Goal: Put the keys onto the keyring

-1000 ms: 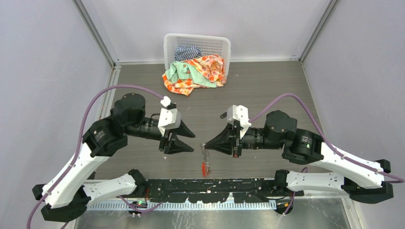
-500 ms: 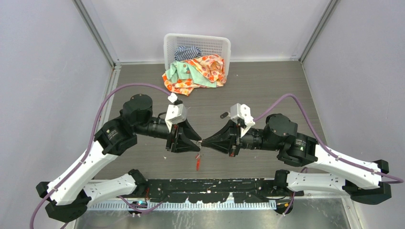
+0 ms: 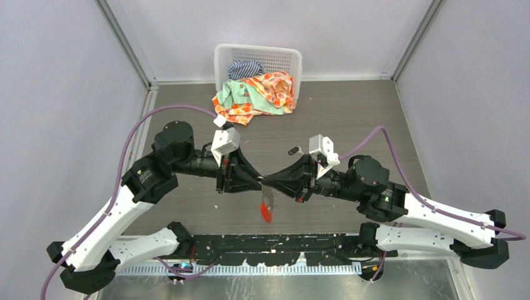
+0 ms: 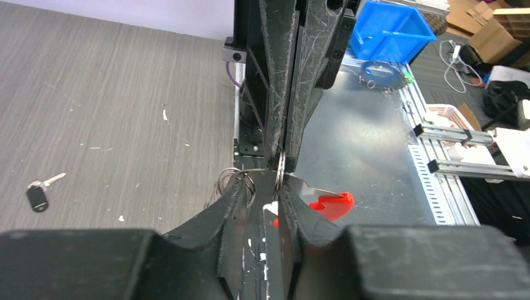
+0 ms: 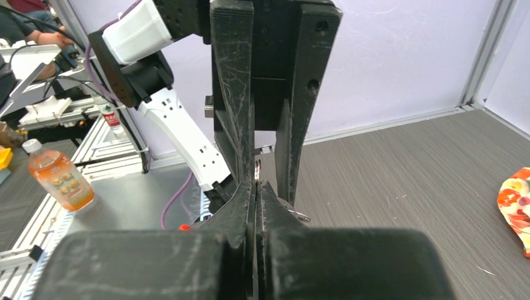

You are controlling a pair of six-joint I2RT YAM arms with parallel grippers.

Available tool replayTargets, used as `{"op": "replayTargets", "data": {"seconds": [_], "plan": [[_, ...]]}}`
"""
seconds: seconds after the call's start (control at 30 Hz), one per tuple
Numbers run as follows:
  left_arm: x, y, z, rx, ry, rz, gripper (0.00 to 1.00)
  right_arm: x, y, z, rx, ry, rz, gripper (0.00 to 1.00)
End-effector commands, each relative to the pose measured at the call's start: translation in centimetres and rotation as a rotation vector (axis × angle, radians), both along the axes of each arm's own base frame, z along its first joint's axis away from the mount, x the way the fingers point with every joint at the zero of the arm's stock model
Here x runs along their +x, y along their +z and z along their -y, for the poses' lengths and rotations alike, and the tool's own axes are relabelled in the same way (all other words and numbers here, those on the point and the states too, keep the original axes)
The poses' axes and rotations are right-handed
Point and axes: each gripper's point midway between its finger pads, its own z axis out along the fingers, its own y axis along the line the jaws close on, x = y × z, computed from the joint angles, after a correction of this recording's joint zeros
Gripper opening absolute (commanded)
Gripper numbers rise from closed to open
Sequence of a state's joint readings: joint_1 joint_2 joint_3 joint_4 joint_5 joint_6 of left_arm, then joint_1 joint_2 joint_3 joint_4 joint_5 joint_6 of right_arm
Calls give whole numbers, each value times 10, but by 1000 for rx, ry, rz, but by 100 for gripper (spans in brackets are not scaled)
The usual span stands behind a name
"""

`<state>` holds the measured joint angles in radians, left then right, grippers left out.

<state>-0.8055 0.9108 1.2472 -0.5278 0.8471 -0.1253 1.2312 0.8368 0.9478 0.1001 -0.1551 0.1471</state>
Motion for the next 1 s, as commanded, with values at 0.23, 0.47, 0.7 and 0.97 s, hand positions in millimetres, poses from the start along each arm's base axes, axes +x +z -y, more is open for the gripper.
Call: {"op": "replayTargets", "data": {"seconds": [0.23, 0.47, 0.7, 0.97], "plan": [[6, 25, -4, -78, 42, 51, 21, 3, 16, 10, 68, -33, -7, 1], [6, 15, -5, -57, 26, 58, 0, 0, 19, 10, 86, -23, -16, 1], [8, -7, -11, 35, 33, 82, 0, -1, 10, 16, -138, -25, -39, 48], [7, -12, -11, 82, -1, 81, 0, -10, -10, 13, -481, 78, 31, 55]]}}
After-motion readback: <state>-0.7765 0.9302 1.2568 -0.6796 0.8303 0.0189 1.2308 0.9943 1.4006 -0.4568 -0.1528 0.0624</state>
